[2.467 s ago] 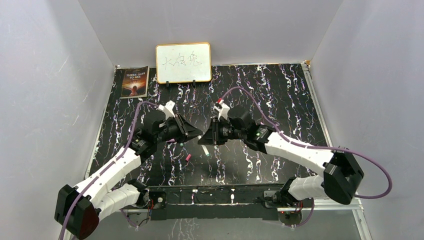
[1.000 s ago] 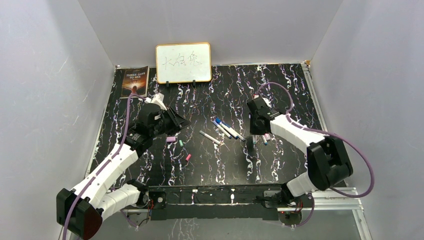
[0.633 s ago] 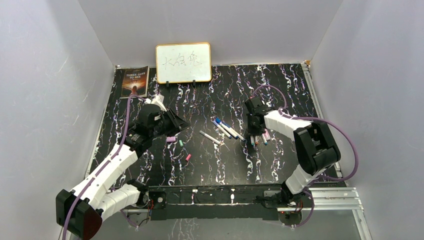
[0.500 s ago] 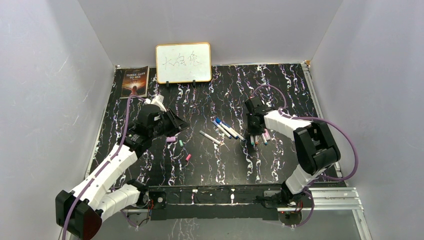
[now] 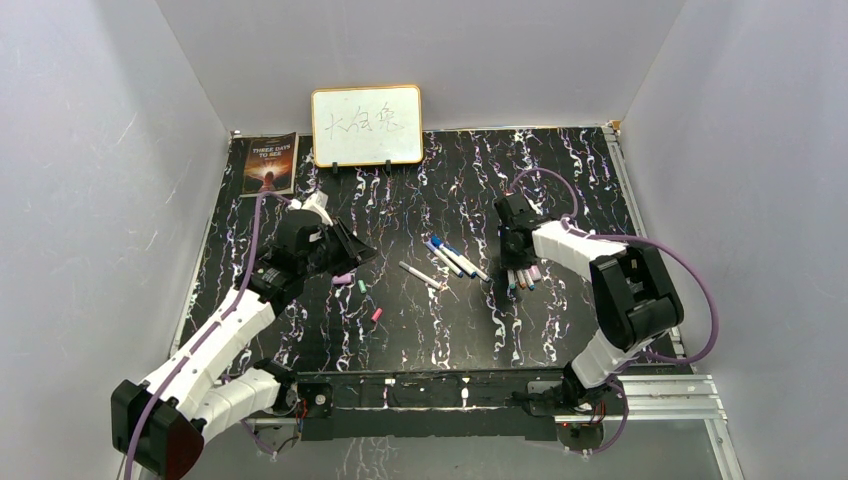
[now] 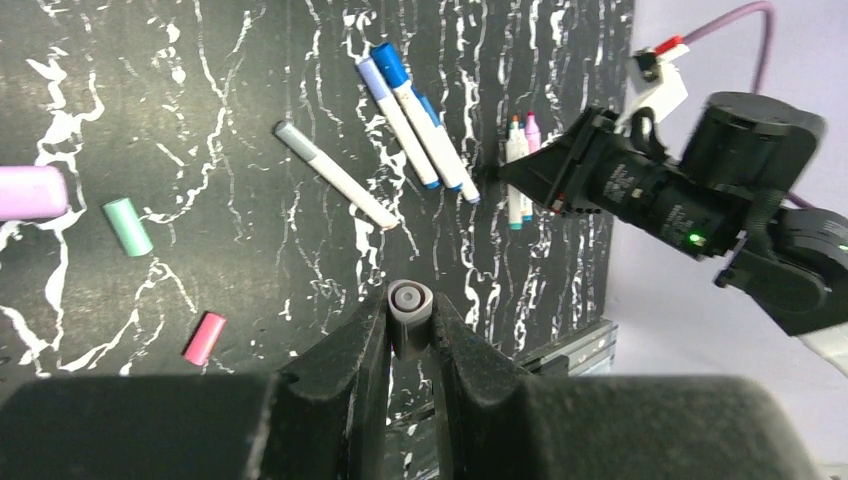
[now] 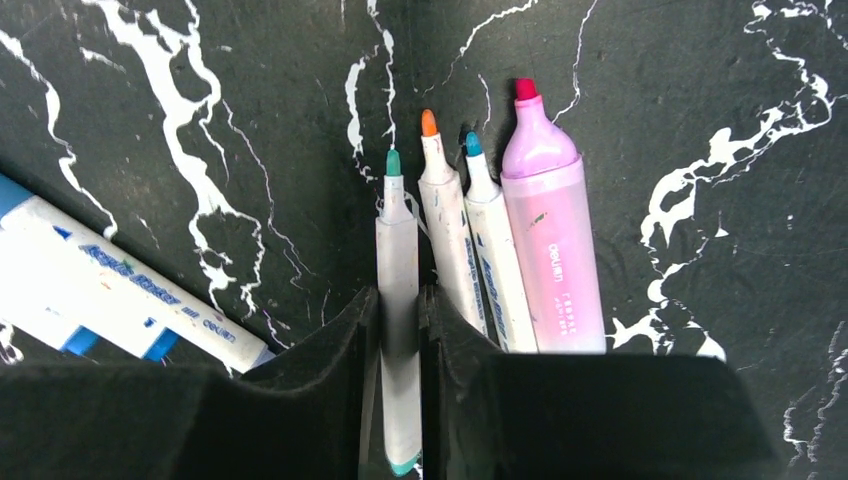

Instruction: Open the pen caps

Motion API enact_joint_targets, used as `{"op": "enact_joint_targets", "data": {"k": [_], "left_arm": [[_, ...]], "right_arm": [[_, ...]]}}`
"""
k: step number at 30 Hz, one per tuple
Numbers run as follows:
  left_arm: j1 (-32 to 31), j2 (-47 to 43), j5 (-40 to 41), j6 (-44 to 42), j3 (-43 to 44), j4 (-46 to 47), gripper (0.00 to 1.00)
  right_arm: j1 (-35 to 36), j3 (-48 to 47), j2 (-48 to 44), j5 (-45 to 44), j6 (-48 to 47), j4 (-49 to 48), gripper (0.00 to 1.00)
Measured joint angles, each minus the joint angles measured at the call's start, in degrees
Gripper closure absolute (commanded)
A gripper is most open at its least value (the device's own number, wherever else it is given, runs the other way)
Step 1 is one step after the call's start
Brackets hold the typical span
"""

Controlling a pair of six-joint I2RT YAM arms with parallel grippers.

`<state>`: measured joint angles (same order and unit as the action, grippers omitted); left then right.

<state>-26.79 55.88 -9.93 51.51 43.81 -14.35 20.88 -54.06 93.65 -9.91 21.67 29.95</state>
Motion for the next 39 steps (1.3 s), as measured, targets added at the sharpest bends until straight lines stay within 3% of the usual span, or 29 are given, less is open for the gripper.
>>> {"op": "enact_joint_targets", "data": {"k": [4, 8, 21, 39], "left_arm": [[0.0, 0.7, 1.2, -0.9, -0.2, -1.5, 0.97], [0.0, 2.4, 3.3, -2.3, -0.8, -4.3, 0.94], [0.0, 11.8, 11.4, -8.0, -0.8, -11.9, 0.82], [0.0, 14.7, 14.0, -8.7, -4.3, -11.7, 0.62]], "right_arm": [[0.0, 0.3, -1.4, 0.9, -0.6, 0.0, 0.60], [0.0, 0.3, -3.6, 1.7, -0.8, 0.2, 0.52], [0.1, 0.3, -12.2, 8.8, -0.7, 1.5, 0.48], [4.9, 0.7, -12.6, 13.6, -0.2, -0.3, 0.47]]}}
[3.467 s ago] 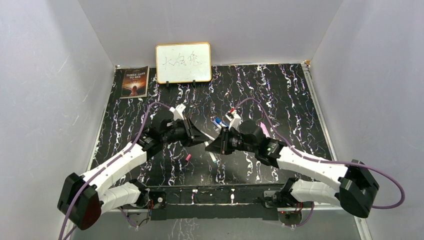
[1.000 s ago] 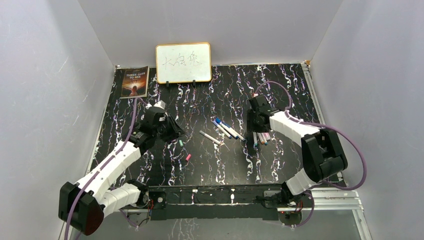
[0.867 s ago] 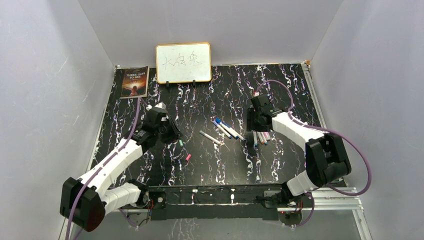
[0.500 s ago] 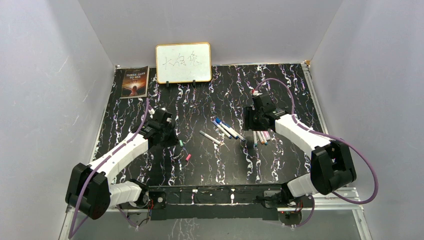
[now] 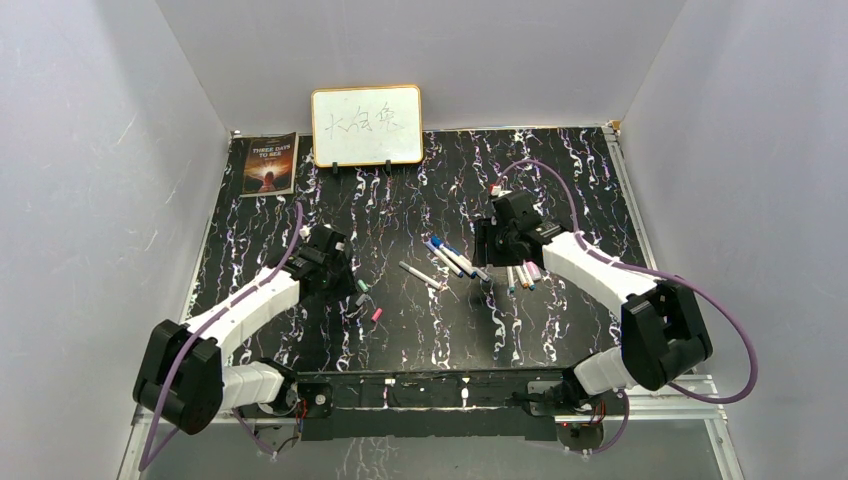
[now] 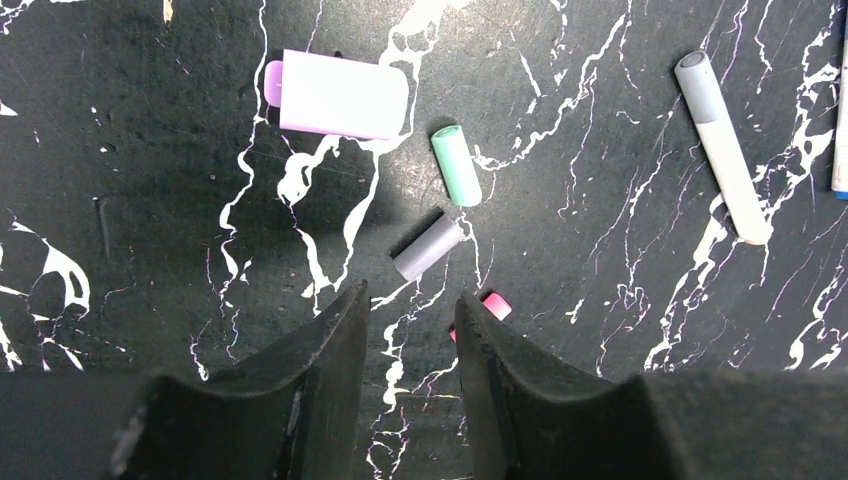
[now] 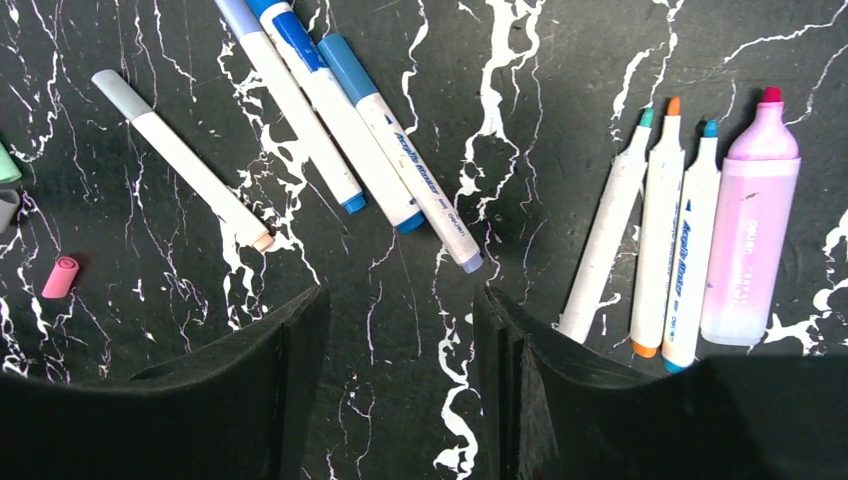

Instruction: Open the pen caps

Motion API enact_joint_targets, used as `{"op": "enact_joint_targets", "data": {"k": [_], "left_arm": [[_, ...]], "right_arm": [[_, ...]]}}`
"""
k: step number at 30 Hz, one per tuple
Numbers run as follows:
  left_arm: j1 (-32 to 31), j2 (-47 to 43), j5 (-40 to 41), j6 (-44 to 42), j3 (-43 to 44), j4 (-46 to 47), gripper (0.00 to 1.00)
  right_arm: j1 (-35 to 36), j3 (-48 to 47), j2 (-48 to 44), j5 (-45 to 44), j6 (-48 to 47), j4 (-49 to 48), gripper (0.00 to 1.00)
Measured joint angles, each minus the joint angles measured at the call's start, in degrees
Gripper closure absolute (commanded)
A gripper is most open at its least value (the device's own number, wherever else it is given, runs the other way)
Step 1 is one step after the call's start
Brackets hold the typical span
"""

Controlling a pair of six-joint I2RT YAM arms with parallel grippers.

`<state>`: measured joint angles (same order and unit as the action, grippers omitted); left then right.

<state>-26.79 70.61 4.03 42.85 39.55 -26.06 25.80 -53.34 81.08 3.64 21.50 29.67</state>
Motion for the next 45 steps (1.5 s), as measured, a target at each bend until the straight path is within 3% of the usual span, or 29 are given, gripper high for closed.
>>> {"op": "enact_joint_targets", "data": {"k": [5, 8, 10, 18, 24, 45], "left_arm": [[0.0, -1.0, -0.2, -0.1, 0.5, -0.7, 0.44], [0.0, -2.6, -0.9, -0.2, 1.9, -1.5, 0.12], [0.0, -3.6, -1.8, -0.3, 3.3, -1.9, 0.02], [0.0, -7.7, -3.9, 0.0, 6.3, -2.9, 0.02], [0.0, -8.7, -4.6, 0.2, 6.3, -3.8, 0.01], [0.0, -8.9, -5.4, 0.3, 6.3, -4.0, 0.02]], "right_arm": [[0.6, 0.0, 1.2, 0.0, -0.2, -0.4, 0.48], [0.7, -0.4, 3.3, 0.0, -0.5, -0.3, 0.49], [0.8, -1.4, 5.2, -0.2, -0.8, -0.1, 0.50], [2.3, -7.5, 11.4, -1.0, -2.8, -0.2, 0.59], [6.7, -11.3, 14.4, -2.0, -4.5, -0.1, 0.73], [9.4, -17.1, 24.6, -8.7, -6.6, -0.2, 0.70]]}}
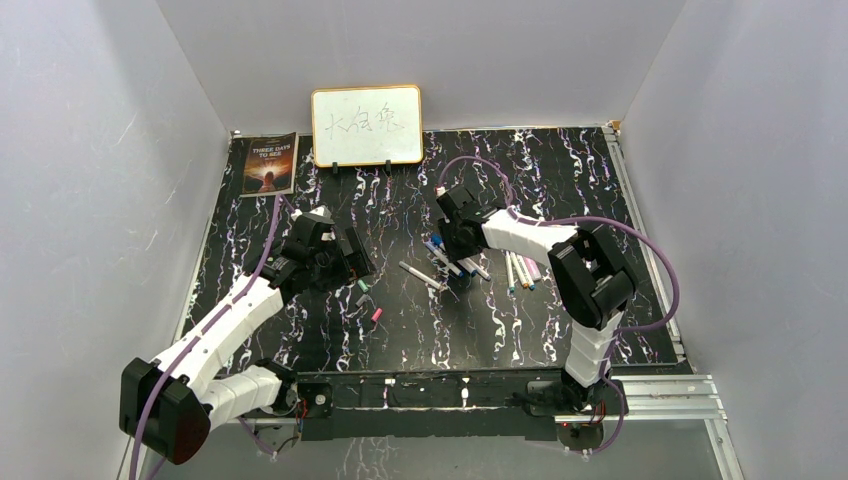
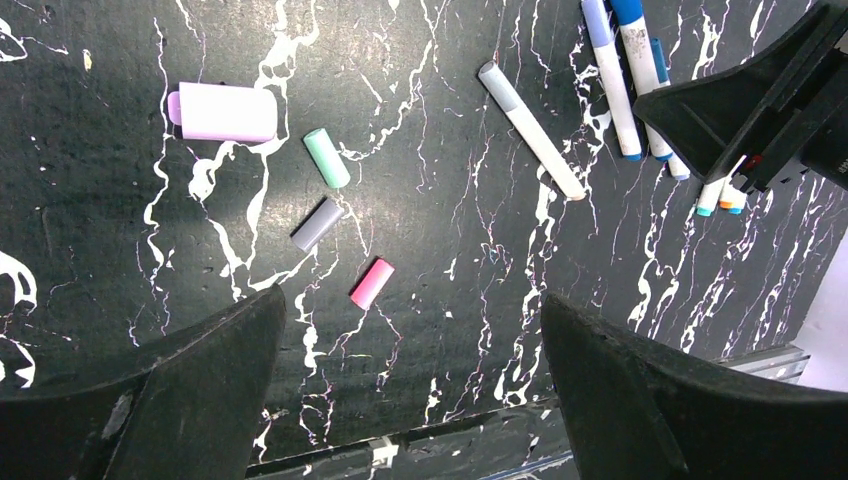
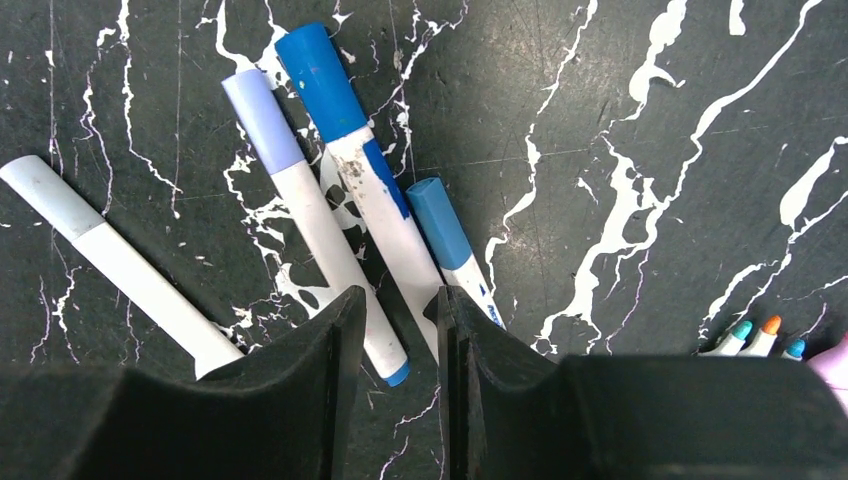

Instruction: Open the pen caps

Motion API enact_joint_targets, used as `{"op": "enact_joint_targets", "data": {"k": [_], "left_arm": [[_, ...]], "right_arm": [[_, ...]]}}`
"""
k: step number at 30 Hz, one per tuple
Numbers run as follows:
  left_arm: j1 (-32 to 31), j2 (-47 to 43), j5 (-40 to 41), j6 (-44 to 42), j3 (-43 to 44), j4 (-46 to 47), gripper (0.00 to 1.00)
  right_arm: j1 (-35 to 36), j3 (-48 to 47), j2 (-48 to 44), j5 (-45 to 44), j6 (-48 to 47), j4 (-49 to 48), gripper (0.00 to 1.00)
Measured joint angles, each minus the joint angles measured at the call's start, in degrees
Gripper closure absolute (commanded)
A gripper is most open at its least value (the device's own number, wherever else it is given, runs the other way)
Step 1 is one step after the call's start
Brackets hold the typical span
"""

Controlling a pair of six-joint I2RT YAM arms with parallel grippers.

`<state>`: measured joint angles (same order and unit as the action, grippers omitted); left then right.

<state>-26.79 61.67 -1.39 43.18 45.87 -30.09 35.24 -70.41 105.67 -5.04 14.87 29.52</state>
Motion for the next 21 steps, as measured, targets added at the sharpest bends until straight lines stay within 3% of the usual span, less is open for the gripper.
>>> {"op": "enact_joint_targets", "data": {"k": [21], "left_arm": [[0.0, 0.5, -1.0, 0.0, 0.0, 0.4, 0.02]], "right_arm": [[0.0, -1.3, 2.0, -1.0, -1.1, 0.0, 0.75]]}}
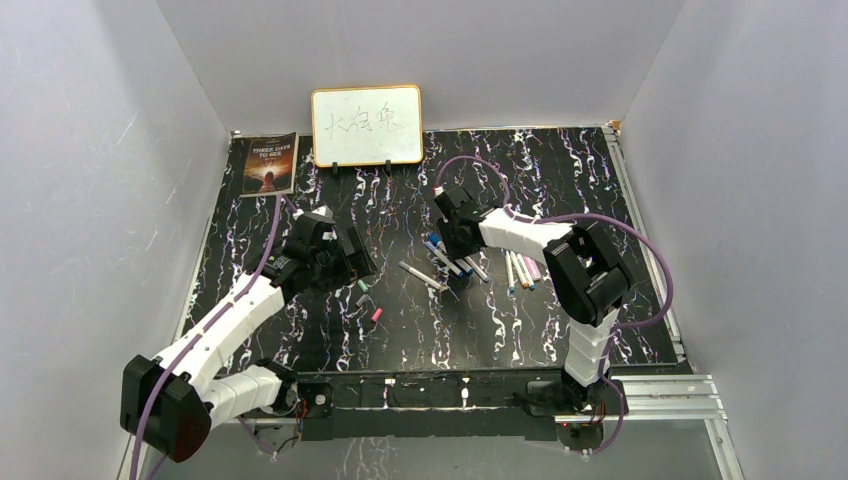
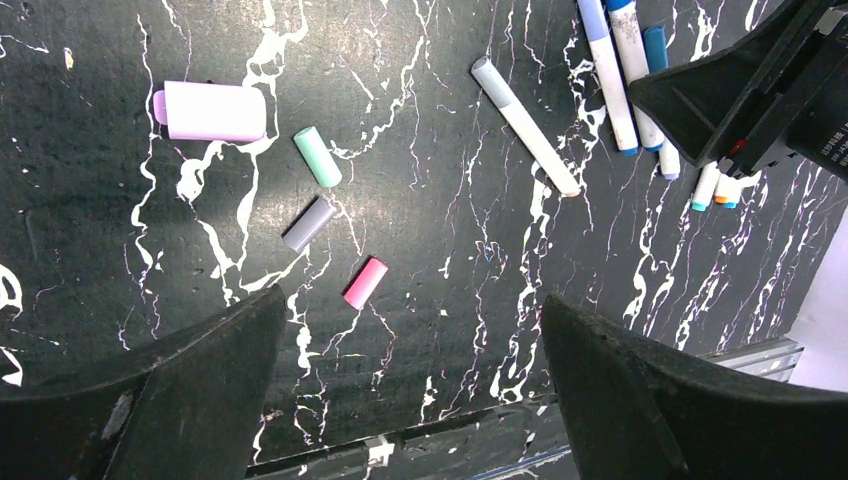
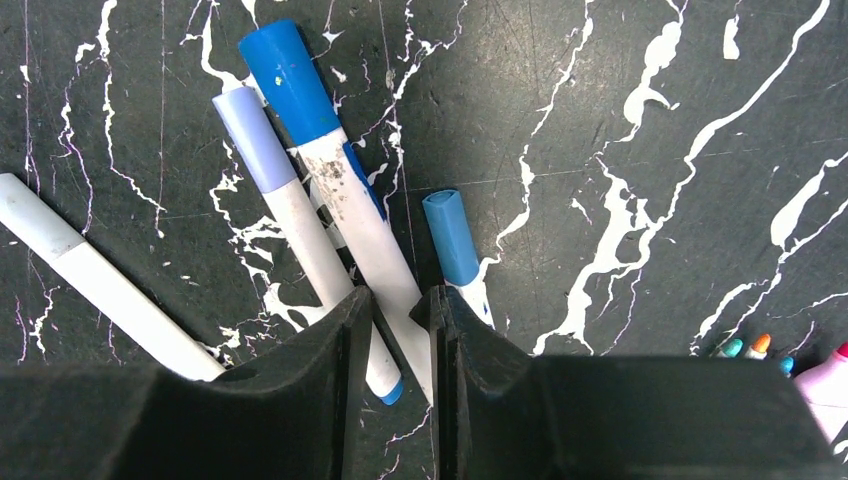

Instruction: Open the pen caps

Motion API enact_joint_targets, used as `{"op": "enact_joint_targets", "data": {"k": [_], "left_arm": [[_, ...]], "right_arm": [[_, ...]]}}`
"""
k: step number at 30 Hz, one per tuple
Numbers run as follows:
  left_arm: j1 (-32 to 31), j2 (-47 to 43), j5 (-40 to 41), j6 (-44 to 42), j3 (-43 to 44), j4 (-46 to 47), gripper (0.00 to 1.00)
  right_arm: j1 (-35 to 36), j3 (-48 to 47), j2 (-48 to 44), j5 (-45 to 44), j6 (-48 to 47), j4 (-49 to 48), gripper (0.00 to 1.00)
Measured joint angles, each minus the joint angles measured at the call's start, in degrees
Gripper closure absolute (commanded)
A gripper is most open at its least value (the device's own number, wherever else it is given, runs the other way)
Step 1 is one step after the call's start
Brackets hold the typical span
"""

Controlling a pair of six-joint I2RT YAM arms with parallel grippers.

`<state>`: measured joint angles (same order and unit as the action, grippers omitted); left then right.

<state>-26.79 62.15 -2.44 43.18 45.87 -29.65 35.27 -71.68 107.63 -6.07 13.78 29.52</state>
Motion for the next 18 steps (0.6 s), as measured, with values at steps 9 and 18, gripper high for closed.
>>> {"op": "enact_joint_targets", "data": {"k": [9, 18], "left_arm": [[0.0, 0.4, -0.6, 0.2, 0.0, 0.9, 0.02], [0.0, 0.4, -1.4, 0.4, 0.0, 1.0, 0.01]], "right_arm": [[1.2, 0.4, 0.5, -0.9, 0.0, -1.1, 0.73], [4.9, 0.7, 1.1, -6.8, -0.1, -1.9, 0.88]]}}
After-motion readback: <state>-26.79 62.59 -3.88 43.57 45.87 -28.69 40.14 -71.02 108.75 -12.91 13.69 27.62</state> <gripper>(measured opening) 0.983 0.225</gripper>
